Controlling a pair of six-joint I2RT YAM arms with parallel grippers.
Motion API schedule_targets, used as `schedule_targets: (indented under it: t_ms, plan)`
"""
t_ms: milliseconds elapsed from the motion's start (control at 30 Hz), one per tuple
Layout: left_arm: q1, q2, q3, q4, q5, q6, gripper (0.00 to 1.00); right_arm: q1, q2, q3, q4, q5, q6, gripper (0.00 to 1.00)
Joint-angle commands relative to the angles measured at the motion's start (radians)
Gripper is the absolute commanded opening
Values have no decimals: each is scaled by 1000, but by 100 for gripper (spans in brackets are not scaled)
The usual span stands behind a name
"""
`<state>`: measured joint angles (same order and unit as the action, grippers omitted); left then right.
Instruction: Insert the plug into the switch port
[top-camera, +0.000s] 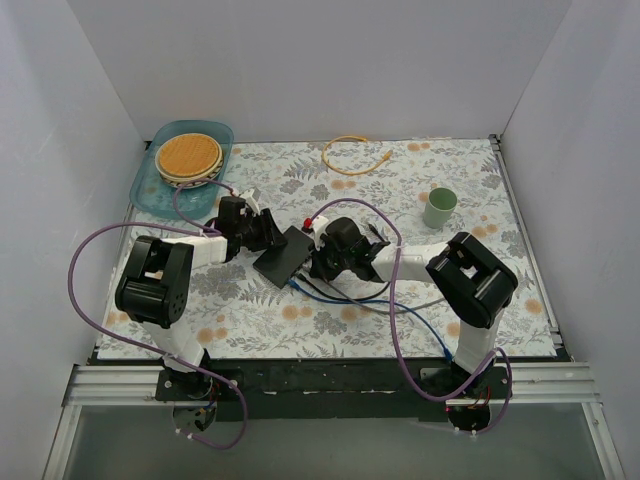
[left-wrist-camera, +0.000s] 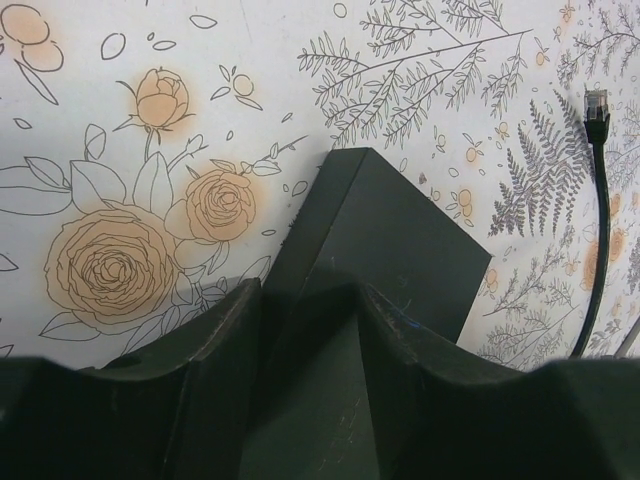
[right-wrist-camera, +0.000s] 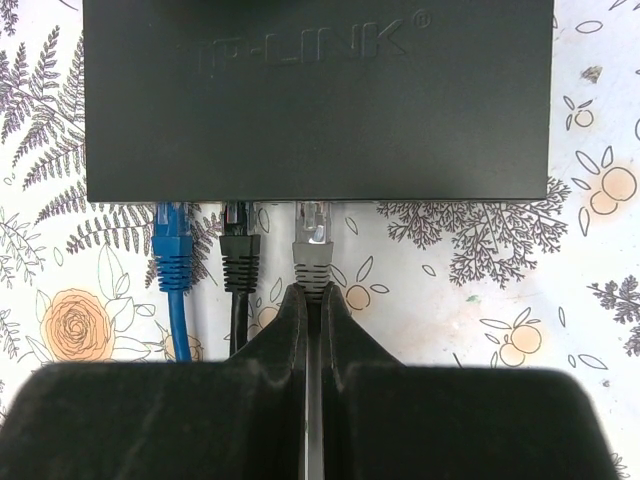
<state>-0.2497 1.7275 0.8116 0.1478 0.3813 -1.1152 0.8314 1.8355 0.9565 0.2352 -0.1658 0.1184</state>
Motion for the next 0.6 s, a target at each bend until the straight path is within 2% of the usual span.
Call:
schedule_targets:
  t_ms: [0, 400, 567]
  plan:
    - [-40, -51, -22, -51, 131, -6, 40, 2, 30, 62, 84, 20, 6, 1]
    - [-174, -13, 24, -198, 214, 28, 39, 2, 41, 105, 147, 48, -13, 1]
    - [-201, -12, 11, -208, 251, 17, 39, -2, 45, 119, 170, 72, -22, 1]
